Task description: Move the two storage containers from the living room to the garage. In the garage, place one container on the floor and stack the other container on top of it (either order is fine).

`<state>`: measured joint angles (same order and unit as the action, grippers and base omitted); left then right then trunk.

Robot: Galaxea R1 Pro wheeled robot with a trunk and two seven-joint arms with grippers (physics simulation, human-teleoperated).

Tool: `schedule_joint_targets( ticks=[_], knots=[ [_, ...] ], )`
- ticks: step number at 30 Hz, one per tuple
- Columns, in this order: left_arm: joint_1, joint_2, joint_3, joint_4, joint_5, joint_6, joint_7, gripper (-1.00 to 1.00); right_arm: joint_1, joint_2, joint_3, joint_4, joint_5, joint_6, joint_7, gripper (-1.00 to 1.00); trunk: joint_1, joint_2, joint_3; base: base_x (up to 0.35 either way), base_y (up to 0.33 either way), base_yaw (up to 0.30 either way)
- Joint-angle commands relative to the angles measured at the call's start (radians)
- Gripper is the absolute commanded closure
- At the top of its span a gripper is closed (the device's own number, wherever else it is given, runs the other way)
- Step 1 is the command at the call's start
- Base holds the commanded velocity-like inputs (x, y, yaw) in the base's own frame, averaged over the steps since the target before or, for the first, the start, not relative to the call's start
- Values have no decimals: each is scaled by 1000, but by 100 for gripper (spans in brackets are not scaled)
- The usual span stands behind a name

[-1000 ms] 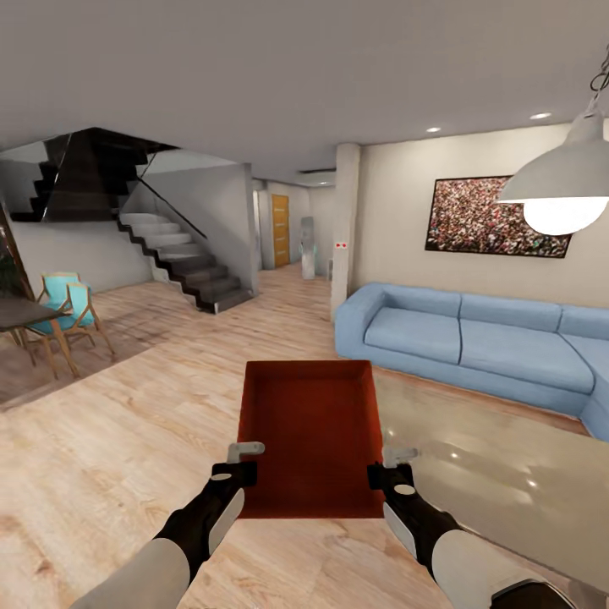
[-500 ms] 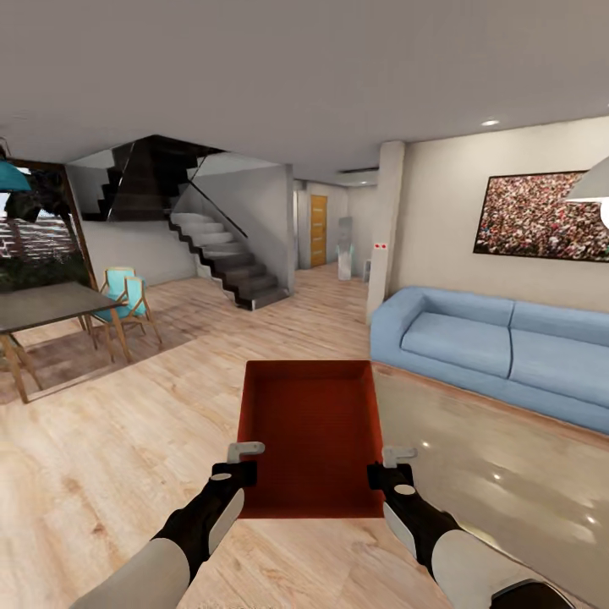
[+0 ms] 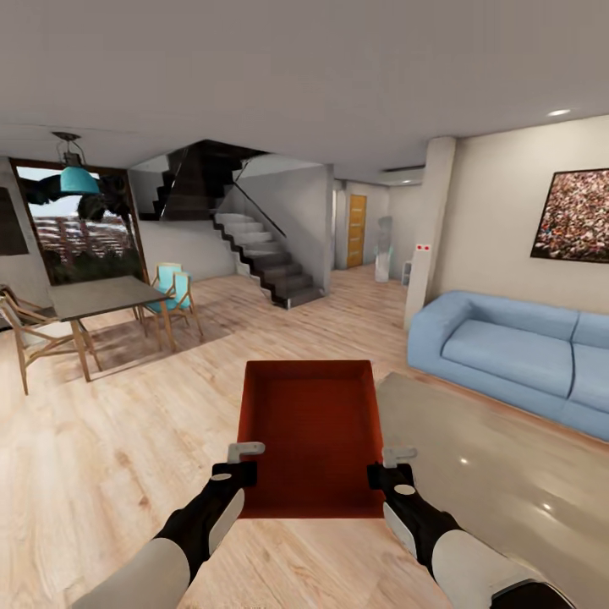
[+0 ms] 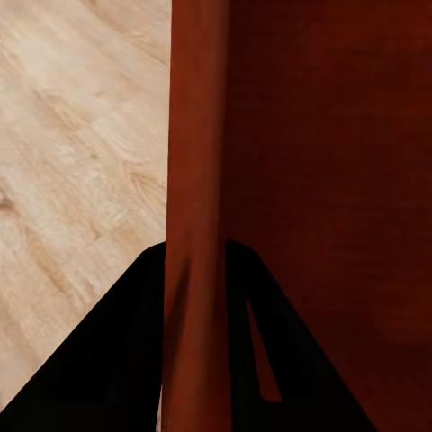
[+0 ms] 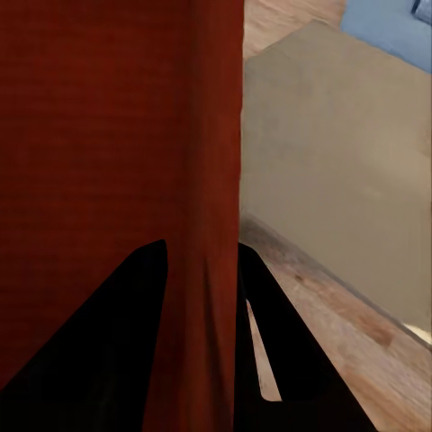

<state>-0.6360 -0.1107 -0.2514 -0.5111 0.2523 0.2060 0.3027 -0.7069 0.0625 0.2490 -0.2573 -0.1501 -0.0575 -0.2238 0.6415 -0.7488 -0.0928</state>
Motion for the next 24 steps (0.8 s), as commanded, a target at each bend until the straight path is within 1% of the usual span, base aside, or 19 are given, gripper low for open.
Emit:
schedule_joint_targets(
  ticks=[1,24],
  knots=[
    [-1,0,13,-46,35,-32,22,100,0,17,-22,3,-14,-7,-2,100,0,-1,-2,0,0,300],
    [-1,0,13,-49,35,-30,22,100,0,17,-22,3,-14,-7,-2,100,0,-1,-2,0,0,300]
  ],
)
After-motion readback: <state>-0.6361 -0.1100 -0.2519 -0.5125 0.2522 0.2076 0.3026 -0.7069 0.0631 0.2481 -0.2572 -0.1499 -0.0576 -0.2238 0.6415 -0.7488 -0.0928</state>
